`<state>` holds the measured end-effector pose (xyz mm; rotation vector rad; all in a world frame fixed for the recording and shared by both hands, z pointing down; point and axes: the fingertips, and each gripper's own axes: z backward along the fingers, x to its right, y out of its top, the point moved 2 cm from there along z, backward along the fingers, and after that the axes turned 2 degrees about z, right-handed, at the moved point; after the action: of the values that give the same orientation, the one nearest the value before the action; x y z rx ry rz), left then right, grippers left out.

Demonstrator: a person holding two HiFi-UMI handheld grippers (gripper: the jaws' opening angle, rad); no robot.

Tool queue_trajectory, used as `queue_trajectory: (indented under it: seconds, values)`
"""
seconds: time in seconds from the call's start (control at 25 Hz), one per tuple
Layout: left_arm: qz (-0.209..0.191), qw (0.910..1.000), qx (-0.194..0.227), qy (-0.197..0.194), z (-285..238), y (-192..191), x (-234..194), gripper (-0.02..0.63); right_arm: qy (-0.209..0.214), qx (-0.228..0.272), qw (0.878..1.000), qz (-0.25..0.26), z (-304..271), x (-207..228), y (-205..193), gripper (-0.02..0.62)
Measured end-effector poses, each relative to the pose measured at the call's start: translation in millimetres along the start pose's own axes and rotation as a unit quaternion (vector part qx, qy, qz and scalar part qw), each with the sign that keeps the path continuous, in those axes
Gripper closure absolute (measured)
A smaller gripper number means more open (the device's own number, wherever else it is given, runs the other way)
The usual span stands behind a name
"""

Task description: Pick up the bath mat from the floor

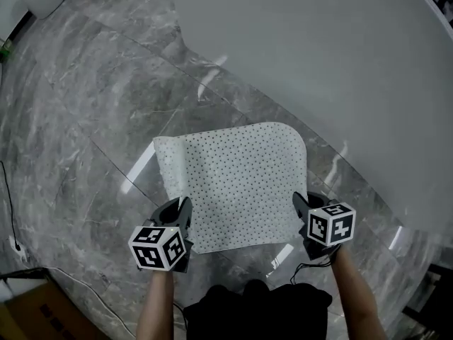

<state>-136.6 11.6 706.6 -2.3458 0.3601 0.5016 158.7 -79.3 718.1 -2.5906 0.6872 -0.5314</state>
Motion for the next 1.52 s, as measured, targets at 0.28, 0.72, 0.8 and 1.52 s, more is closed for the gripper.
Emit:
queue_trajectory:
  seconds: [0.28,0.72,0.8,1.52]
  values:
    - [0.022,0.9978,0.016,0.06,63,30,0,0.583,0.01,0.004,1.0,-0.02,44,-37,26,0.571]
    - [0.029,0.9976,0.015,0.061,171,89,75,0.584,-0.011,-0.017,0.998,-0.064,158,-90,46,0.571]
    - [0.029,0.998,0.007,0.056,198,99,97,0.584,-0.015,-0.021,0.998,-0.062,195,-99,52,0.571]
    - [0.007,0.9993,0.036,-0.012,408,264,240,0.583,-0.044,0.079,0.991,-0.101,492,-181,156,0.571]
